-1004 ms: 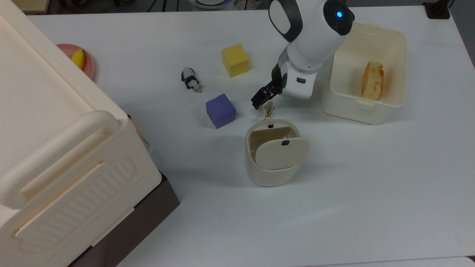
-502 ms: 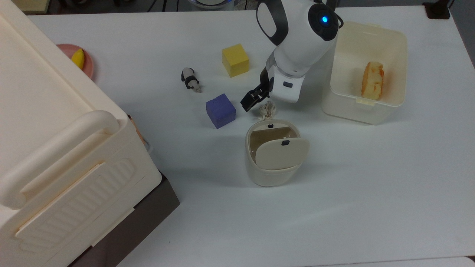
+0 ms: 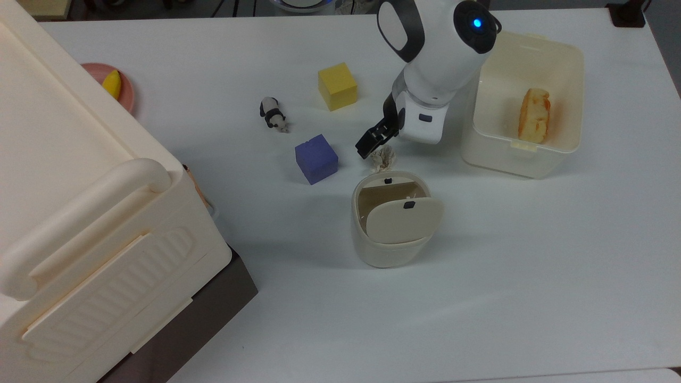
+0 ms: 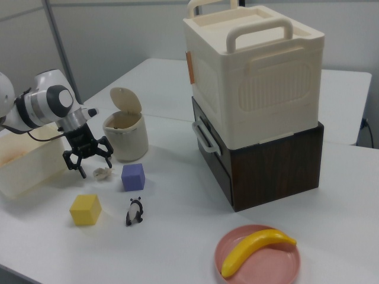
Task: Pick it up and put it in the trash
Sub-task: 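Lower the gripper onto the white item beside the trash bin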
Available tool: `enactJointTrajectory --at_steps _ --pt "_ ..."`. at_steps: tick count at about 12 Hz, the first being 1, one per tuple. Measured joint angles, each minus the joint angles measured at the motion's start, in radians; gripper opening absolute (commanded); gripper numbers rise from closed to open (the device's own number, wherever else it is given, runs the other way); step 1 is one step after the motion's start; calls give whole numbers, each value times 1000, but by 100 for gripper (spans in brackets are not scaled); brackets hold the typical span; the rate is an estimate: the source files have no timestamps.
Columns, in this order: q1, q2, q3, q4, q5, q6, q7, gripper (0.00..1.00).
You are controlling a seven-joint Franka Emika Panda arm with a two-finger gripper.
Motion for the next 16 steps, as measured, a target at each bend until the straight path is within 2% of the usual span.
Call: enactJointTrajectory --at_steps 3,7,9,12,15,16 --pt "3 0 7 0 0 0 -29 95" --pt "-6 0 7 3 0 0 -104 71" --pt "-30 -1 7 14 0 0 -149 65" --pt "-58 -2 15 18 0 0 -190 71" --pt "-65 -2 41 18 0 0 -196 83" --pt "-64 -2 53 18 0 0 -196 83"
